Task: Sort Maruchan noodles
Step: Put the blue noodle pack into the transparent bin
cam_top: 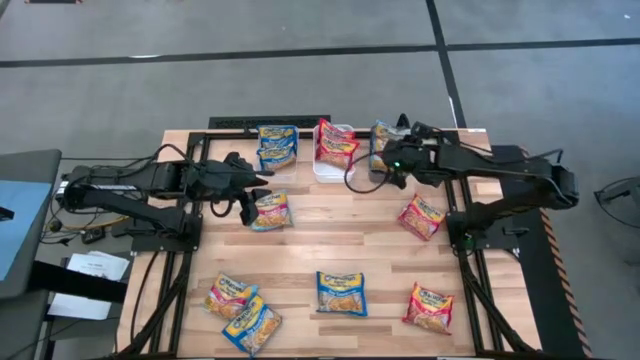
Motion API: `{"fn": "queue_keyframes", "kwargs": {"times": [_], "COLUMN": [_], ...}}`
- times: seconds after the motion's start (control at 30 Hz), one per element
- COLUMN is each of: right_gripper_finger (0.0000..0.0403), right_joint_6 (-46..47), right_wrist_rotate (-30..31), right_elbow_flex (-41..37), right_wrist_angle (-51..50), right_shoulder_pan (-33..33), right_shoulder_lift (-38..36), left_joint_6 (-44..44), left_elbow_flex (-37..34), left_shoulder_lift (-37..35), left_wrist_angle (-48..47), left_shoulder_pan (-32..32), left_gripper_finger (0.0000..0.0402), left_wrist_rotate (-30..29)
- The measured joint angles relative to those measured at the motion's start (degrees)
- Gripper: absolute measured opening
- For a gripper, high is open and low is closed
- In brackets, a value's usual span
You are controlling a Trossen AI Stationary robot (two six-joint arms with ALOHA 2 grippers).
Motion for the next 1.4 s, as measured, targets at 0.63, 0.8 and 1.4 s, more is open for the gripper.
{"fn": "queue_keyframes", "kwargs": {"times": [0.63, 0.8, 1.4], "right_gripper_finger": [0.022, 0.0221, 0.0221], "right_joint_6": [16.6, 19.2, 21.8], "right_wrist_rotate": [-0.3, -0.2, -0.2], "right_elbow_flex": [0.0, 0.0, 0.0], "right_wrist_angle": [0.3, 0.9, 1.0], "right_shoulder_pan": [14.6, 17.5, 18.2], "right_shoulder_lift": [-9.6, -9.8, -9.6], "left_joint_6": [-1.1, -0.8, 0.0], "left_elbow_flex": [8.3, 8.3, 8.3], "left_shoulder_lift": [0.2, 4.2, 25.5], "left_wrist_angle": [7.5, 10.0, 15.6], "left_shoulder_pan": [6.8, 4.6, -5.1], "left_gripper_finger": [0.0192, 0.0193, 0.0194], "left_wrist_rotate": [9.2, 14.5, 14.9]}}
